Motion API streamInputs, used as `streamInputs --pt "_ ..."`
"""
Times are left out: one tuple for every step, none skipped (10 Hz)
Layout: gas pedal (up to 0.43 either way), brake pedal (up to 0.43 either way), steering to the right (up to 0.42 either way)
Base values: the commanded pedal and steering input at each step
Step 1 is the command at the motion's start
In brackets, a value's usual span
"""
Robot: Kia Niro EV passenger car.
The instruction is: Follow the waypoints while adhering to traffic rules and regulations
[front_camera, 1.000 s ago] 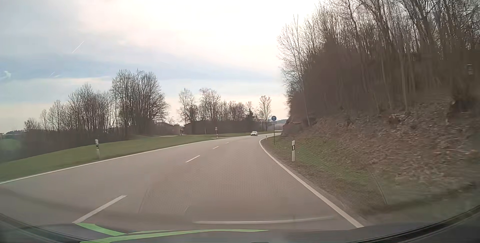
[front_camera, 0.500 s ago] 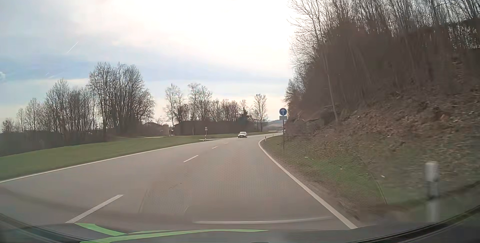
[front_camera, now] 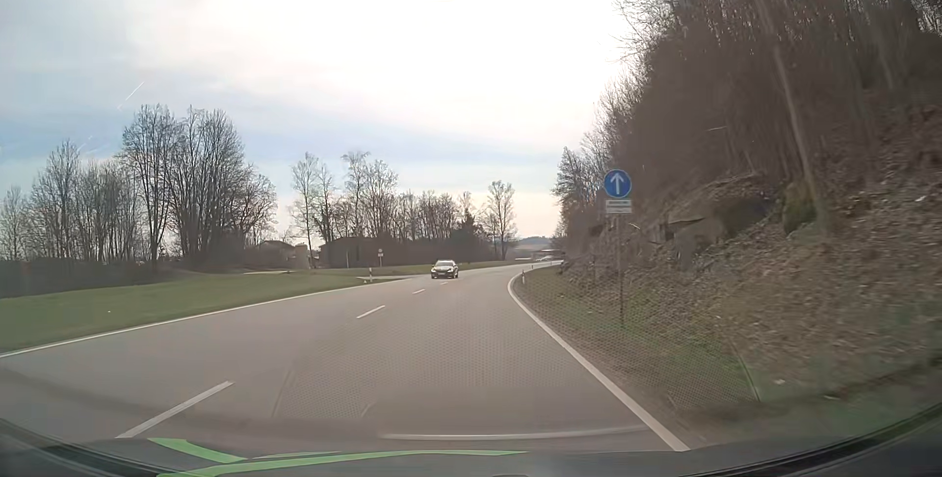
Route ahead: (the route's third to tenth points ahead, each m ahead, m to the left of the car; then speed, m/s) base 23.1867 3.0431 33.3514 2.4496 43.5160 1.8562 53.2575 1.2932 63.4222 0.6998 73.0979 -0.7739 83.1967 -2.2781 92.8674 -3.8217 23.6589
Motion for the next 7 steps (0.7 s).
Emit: streamInputs --pt "0.15 0.0 0.009" --pt "0.15 0.0 0.009" --pt "0.15 0.0 0.008" --pt "0.15 0.0 0.008" --pt "0.15 0.0 0.008" --pt "0.138 0.0 0.008" --pt "0.138 0.0 0.008"
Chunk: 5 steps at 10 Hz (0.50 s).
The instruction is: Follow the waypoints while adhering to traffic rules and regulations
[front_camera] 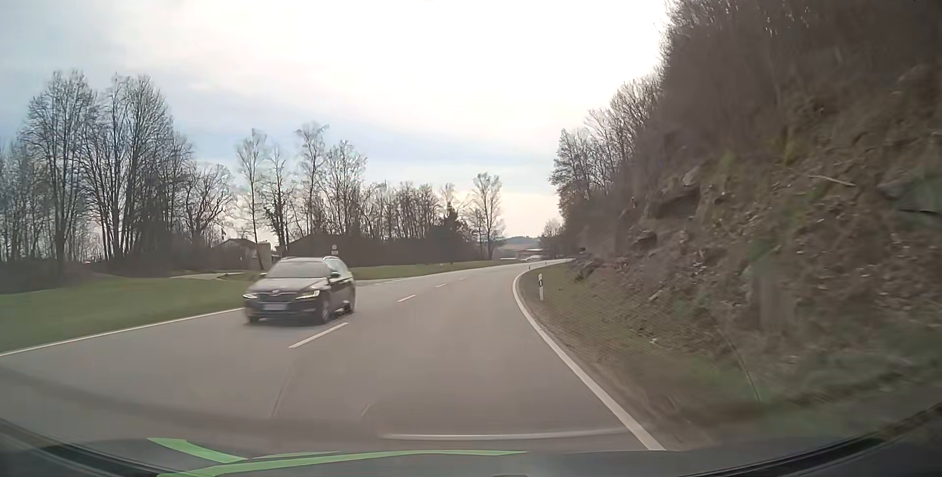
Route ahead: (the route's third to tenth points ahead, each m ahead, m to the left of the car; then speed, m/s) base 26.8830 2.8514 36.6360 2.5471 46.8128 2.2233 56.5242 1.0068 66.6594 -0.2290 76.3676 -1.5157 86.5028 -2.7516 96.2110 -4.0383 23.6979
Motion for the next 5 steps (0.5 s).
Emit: streamInputs --pt "0.138 0.0 0.008" --pt "0.138 0.0 0.008" --pt "0.138 0.0 0.008" --pt "0.138 0.0 0.008" --pt "0.138 0.0 0.008"
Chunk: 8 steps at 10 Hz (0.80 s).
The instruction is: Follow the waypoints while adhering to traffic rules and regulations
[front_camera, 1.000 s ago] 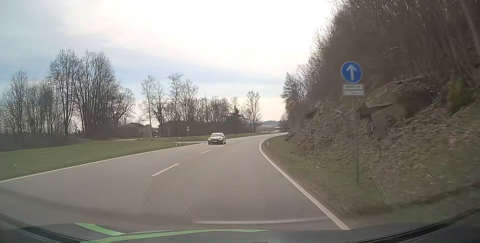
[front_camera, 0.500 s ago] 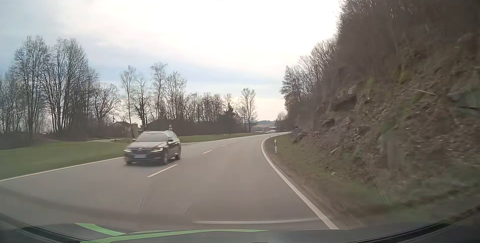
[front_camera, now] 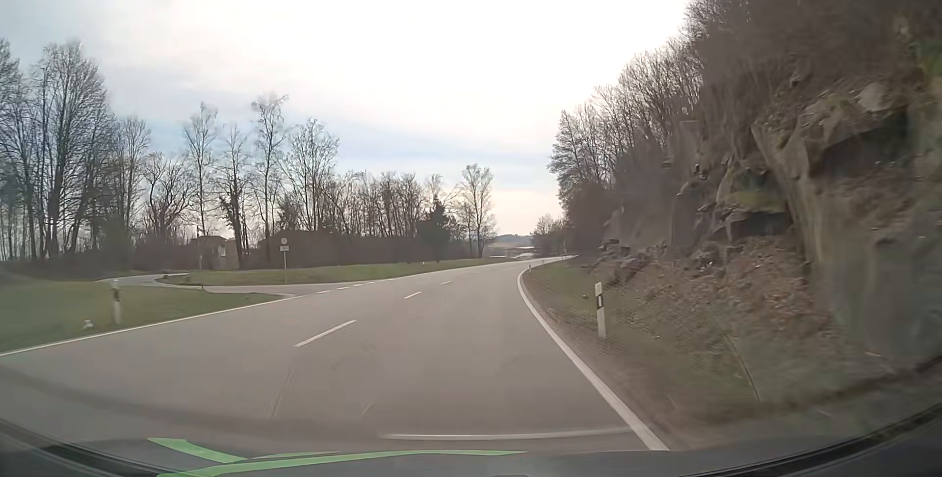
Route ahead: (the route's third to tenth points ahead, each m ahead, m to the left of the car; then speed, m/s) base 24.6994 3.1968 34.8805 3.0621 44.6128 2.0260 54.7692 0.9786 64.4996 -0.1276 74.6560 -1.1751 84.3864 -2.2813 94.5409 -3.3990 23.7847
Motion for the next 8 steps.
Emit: streamInputs --pt "0.138 0.0 0.008" --pt "0.138 0.0 0.009" --pt "0.138 0.0 0.01" --pt "0.138 0.0 0.012" --pt "0.138 0.0 0.013" --pt "0.138 0.0 0.013" --pt "0.138 0.0 0.013" --pt "0.138 0.0 0.012"
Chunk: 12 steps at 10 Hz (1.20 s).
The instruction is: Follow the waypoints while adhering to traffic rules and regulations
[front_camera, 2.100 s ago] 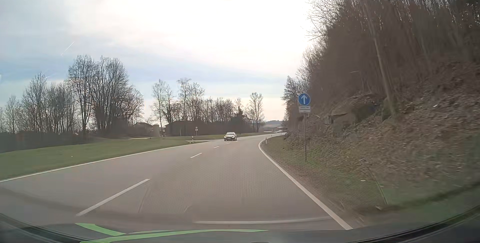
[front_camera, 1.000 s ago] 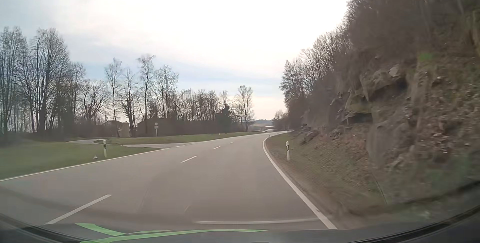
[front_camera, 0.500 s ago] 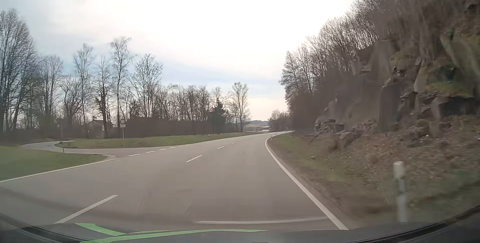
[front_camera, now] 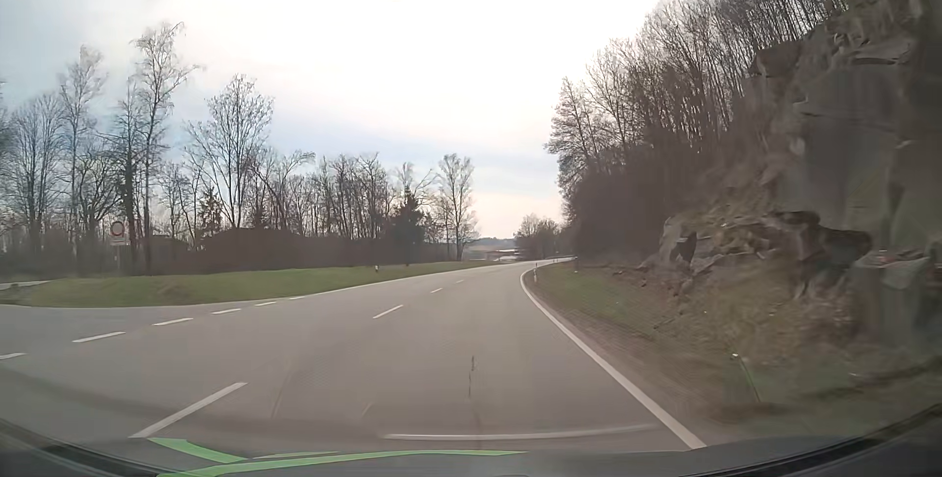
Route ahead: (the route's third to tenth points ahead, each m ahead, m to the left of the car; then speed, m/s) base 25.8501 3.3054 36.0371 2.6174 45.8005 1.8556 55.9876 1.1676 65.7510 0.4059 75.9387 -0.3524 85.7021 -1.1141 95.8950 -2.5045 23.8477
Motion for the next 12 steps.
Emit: streamInputs --pt "0.138 0.0 0.012" --pt "0.138 0.0 0.012" --pt "0.138 0.0 0.012" --pt "0.138 0.0 0.013" --pt "0.138 0.0 0.012" --pt "0.138 0.0 0.012" --pt "0.138 0.0 0.012" --pt "0.138 0.0 0.012" --pt "0.138 0.0 0.012" --pt "0.138 0.0 0.012" --pt "0.15 0.0 0.012" --pt "0.15 0.0 0.012"
